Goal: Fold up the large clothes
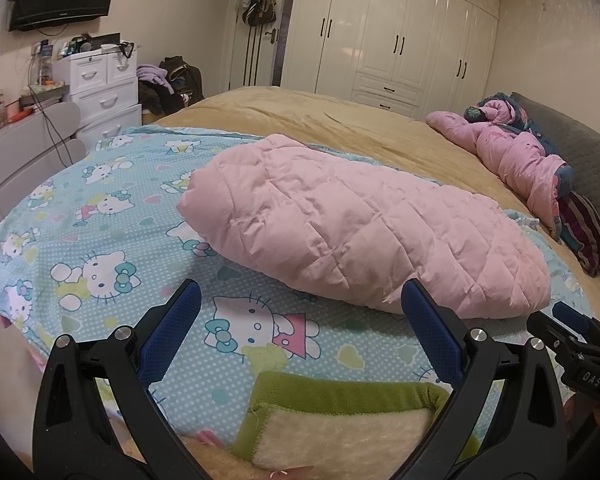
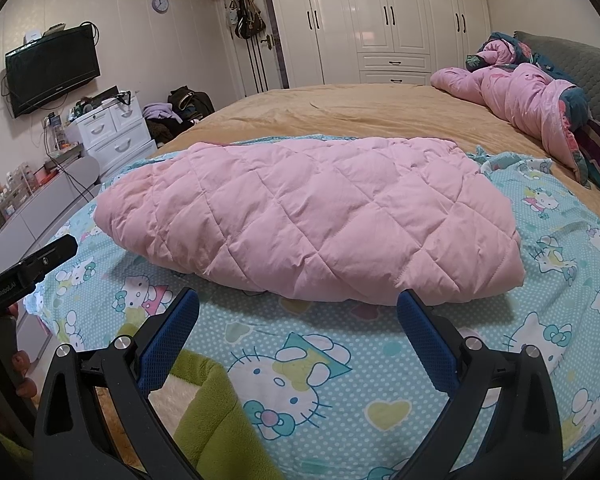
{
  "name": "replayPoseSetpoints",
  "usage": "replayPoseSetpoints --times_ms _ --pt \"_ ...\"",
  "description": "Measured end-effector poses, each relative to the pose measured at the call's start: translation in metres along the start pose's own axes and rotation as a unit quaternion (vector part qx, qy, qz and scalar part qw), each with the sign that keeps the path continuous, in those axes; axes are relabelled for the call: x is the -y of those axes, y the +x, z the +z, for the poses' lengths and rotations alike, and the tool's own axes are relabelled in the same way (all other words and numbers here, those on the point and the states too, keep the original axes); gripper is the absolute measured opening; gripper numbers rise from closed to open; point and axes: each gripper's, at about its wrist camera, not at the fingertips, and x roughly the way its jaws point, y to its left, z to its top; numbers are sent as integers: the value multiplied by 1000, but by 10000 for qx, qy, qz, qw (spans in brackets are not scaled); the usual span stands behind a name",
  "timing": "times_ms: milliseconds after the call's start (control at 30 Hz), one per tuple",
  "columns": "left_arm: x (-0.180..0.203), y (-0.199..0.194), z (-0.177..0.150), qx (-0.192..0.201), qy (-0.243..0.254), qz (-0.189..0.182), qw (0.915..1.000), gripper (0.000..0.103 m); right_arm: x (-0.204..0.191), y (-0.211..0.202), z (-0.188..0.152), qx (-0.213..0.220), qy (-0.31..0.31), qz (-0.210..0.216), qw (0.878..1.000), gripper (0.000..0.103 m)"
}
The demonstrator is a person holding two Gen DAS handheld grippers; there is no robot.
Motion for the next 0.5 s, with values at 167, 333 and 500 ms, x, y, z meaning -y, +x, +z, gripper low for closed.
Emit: replayPoseSetpoints --times_ms 167,333,500 --pt "-2 0 0 -6 8 10 10000 94 1 0 0 -3 2 2 10000 99" --pt "-3 0 -1 -15 8 17 10000 94 2 0 0 -8 13 -10 10000 99" --pt "-4 1 -2 -30 -6 11 10000 94 2 0 0 -14 34 -47 10000 99"
